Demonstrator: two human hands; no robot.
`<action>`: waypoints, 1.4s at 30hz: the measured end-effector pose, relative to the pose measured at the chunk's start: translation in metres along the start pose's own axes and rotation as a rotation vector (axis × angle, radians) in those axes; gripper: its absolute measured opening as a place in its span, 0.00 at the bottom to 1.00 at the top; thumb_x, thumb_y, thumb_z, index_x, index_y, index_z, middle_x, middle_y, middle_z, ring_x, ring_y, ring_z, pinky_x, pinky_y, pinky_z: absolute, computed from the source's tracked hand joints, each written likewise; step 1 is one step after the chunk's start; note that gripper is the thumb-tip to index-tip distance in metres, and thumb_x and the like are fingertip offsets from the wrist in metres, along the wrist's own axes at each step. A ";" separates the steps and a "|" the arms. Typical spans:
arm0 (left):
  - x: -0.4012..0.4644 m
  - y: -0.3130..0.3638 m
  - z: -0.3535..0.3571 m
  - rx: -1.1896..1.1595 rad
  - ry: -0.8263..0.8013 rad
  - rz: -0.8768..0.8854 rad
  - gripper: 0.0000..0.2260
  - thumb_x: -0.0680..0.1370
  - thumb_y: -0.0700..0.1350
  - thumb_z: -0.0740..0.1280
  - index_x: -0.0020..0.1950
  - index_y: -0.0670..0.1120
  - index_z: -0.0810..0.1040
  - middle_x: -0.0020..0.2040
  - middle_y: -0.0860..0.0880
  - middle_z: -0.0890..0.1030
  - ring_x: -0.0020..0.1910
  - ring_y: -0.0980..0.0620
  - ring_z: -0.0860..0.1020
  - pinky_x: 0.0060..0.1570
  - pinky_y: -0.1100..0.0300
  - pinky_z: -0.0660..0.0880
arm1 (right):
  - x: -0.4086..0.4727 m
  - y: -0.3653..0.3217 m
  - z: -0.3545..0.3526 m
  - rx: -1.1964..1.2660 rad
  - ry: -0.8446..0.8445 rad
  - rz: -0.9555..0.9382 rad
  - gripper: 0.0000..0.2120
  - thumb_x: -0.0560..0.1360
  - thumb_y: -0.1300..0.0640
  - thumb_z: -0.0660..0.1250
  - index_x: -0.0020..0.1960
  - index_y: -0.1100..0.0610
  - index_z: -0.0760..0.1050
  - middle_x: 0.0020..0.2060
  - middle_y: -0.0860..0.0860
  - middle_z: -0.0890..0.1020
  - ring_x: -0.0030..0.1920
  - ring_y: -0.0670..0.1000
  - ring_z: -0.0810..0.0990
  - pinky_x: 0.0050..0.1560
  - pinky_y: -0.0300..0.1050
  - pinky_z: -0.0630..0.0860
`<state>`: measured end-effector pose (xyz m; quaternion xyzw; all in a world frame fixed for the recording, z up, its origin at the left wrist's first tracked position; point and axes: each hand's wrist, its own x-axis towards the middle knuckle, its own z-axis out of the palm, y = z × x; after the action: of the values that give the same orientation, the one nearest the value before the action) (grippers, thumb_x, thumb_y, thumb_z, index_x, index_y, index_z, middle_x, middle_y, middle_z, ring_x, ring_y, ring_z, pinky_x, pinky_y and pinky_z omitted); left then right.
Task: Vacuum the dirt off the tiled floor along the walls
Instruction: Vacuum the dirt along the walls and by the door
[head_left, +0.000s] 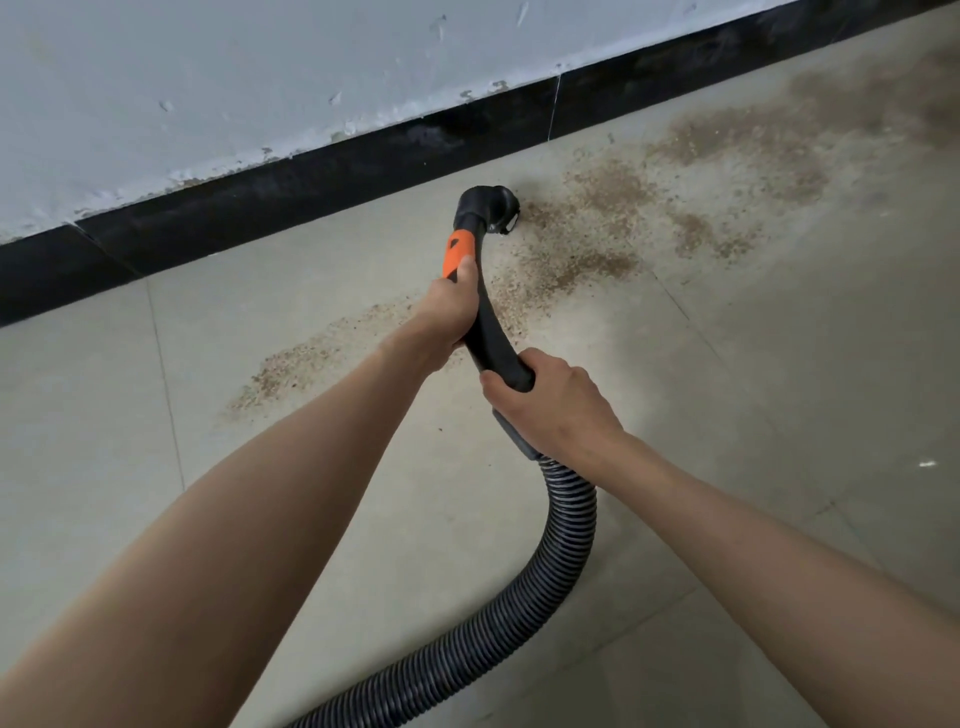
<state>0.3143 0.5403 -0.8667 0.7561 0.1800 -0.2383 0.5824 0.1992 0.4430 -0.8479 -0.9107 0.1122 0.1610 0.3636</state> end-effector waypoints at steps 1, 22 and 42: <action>-0.001 0.000 0.001 -0.001 0.000 0.006 0.19 0.82 0.58 0.50 0.56 0.42 0.65 0.43 0.47 0.73 0.41 0.52 0.74 0.45 0.56 0.73 | -0.001 0.000 0.001 -0.005 0.008 -0.001 0.15 0.77 0.39 0.60 0.41 0.50 0.67 0.36 0.49 0.77 0.37 0.51 0.77 0.32 0.46 0.66; -0.098 -0.063 -0.166 -0.241 0.279 -0.066 0.26 0.79 0.63 0.55 0.58 0.39 0.70 0.46 0.46 0.75 0.42 0.50 0.75 0.39 0.58 0.73 | -0.088 -0.088 0.087 0.011 -0.305 -0.223 0.14 0.75 0.40 0.62 0.43 0.50 0.67 0.38 0.49 0.79 0.40 0.52 0.78 0.38 0.47 0.71; -0.184 -0.166 -0.194 -0.342 0.363 -0.214 0.31 0.79 0.64 0.53 0.61 0.36 0.71 0.43 0.45 0.75 0.43 0.47 0.74 0.45 0.56 0.73 | -0.152 -0.104 0.138 -0.233 -0.634 -0.319 0.20 0.79 0.38 0.56 0.50 0.56 0.65 0.37 0.50 0.72 0.40 0.55 0.75 0.38 0.48 0.70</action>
<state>0.1009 0.7710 -0.8536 0.6538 0.3982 -0.1252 0.6311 0.0632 0.6266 -0.8204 -0.8569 -0.1681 0.3882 0.2945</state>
